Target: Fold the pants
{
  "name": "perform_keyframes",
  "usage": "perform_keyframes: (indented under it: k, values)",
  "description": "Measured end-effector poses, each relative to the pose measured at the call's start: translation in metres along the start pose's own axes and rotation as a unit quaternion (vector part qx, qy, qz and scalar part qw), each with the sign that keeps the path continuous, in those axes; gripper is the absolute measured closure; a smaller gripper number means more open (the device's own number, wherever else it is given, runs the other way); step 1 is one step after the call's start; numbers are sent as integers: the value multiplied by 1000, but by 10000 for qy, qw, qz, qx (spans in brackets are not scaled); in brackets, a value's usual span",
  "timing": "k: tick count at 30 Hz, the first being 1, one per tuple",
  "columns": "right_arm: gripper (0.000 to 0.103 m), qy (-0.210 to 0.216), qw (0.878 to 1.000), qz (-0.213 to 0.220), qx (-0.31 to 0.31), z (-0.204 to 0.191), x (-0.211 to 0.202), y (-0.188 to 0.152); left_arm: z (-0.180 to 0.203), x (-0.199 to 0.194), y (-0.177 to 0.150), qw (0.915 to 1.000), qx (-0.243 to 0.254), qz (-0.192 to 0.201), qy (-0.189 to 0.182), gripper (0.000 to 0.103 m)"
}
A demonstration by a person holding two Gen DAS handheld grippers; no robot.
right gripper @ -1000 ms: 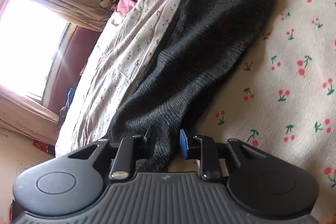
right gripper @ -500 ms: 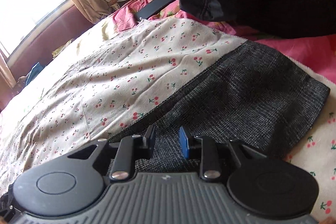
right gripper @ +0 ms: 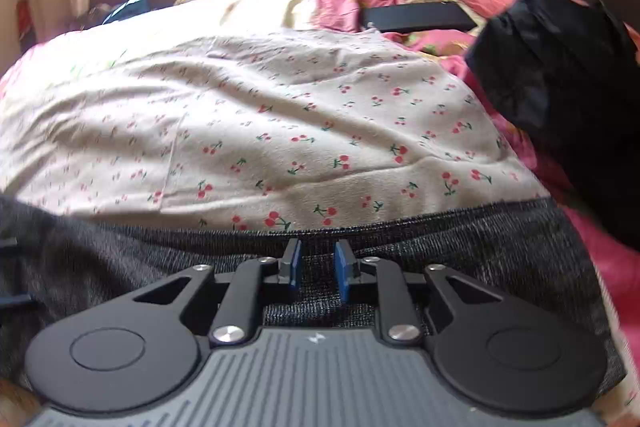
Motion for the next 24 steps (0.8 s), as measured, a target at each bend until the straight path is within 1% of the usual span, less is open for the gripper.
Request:
perform_keyframes:
  k: [1,3,5,7,9,11,14,17,20,22,24]
  values:
    - [84,30,9993,-195,-331,-3,4,3,0,0,4,10000,10,38,3,39]
    - [84,230,9951,-641,-714,-5,16,8,1,2,12,9999,-57,97,-52,39]
    - [84,165,9871,-990,-1244,-8,29,12,5,6,17,9997,-165,111,-159,39]
    - [84,285,9759,-1353,-1690,-9,42,15,11,10,20,9993,-248,95,-264,39]
    - [84,431,9642,-1591,-2075,-12,49,18,21,15,21,9989,-294,40,-367,39]
    - [82,643,9499,-1886,-2409,-11,54,21,29,19,22,9986,-282,3,-437,39]
    - [76,999,9336,-2283,-2574,-8,55,28,40,22,24,9985,-290,-31,-462,39]
    - [72,1139,9189,-2428,-2895,-8,59,28,47,25,27,9976,-467,-60,-516,39]
    - [71,1172,9074,-2495,-3171,-12,65,27,52,28,32,9974,-529,-103,-474,39]
    - [71,1219,9004,-2531,-3322,-13,65,25,54,30,37,9971,-556,-120,-513,39]
    - [72,1227,9031,-2522,-3250,-11,67,24,57,33,40,9972,-529,-140,-510,39]
Point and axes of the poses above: each gripper's, at about its wrist camera, not at the fingertips, and x roughly the way its jaws point, z to its right, y to its top, the point moved 2 cm from there along x, roughly the way its jaws point, and after that the axes turned 9 degrees about y, right-handed, at the moved point
